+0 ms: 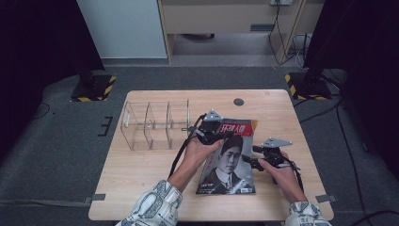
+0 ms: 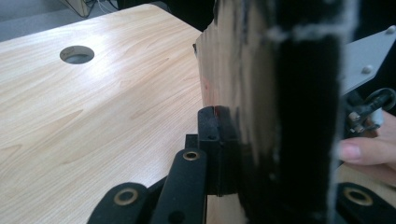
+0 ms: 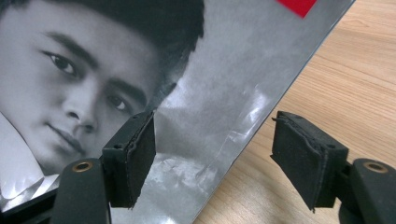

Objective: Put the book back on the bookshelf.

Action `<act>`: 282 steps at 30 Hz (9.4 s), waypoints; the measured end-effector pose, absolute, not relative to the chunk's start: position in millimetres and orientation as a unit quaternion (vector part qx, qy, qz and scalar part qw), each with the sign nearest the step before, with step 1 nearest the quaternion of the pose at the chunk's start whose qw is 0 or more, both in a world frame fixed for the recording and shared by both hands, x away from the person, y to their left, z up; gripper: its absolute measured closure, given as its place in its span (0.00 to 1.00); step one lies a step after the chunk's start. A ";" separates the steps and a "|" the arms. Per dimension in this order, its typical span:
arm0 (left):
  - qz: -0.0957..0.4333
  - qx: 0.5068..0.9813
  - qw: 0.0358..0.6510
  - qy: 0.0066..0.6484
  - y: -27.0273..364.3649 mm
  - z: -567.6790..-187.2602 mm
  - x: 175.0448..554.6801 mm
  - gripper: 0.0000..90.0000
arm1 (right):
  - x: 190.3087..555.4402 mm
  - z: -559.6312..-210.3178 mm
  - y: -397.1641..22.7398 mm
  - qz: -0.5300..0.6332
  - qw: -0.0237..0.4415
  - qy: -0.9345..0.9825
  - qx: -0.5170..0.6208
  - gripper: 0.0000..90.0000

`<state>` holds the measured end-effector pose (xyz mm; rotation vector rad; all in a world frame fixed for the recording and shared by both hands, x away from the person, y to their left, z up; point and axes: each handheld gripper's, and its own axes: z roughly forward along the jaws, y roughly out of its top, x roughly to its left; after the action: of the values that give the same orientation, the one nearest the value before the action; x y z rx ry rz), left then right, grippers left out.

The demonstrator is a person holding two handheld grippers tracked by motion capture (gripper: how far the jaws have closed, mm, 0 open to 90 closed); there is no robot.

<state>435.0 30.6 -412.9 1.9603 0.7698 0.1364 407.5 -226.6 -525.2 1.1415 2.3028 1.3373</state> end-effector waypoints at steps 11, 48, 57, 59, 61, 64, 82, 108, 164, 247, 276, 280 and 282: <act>0.063 0.810 0.502 0.297 29.3 -402.2 432.0 0.96 | 408.7 -522.6 -223.7 0.472 0.110 0.784 0.388 0.28; 0.076 0.797 0.529 0.282 44.2 -379.1 432.2 0.96 | 408.9 -520.0 -216.3 0.477 0.111 0.790 0.370 0.38; 0.088 0.791 0.540 0.274 49.1 -368.3 431.6 0.96 | 408.7 -518.1 -217.6 0.478 0.118 0.786 0.373 0.39; 0.090 0.790 0.541 0.274 49.6 -366.7 431.4 0.96 | 408.5 -517.7 -217.7 0.480 0.118 0.785 0.373 0.39; 0.094 0.787 0.545 0.274 50.9 -363.5 431.4 0.96 | 408.6 -517.4 -218.2 0.480 0.118 0.785 0.373 0.39; 0.097 0.785 0.546 0.275 51.9 -361.5 431.7 0.96 | 408.8 -517.0 -218.9 0.480 0.122 0.785 0.374 0.39; 0.117 0.765 0.564 0.288 67.1 -346.4 433.7 0.96 | 409.7 -519.4 -223.0 0.458 0.139 0.785 0.393 0.36; 0.124 0.751 0.575 0.301 86.2 -340.4 432.2 0.96 | 414.5 -526.7 -233.7 0.395 0.186 0.776 0.456 0.14; 0.118 0.756 0.584 0.272 115.0 -329.6 402.0 0.96 | 418.7 -538.7 -237.0 0.336 0.202 0.786 0.478 0.10; 0.154 0.726 0.596 0.308 252.9 -334.5 352.2 0.96 | 418.0 -538.7 -236.1 0.333 0.202 0.786 0.480 0.09; 0.196 0.705 0.587 0.347 309.5 -336.4 334.6 0.96 | 418.3 -538.9 -235.6 0.333 0.202 0.785 0.481 0.08; 0.205 0.704 0.583 0.350 315.1 -335.9 331.1 0.96 | 418.1 -538.9 -235.6 0.332 0.202 0.786 0.481 0.08; 0.206 0.703 0.583 0.351 316.7 -336.0 330.5 0.96 | 418.0 -538.8 -235.6 0.332 0.202 0.786 0.481 0.08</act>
<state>330.5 316.7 -336.0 1.6411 0.8204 0.4799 418.0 -235.6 -538.8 1.3445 2.1937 0.9274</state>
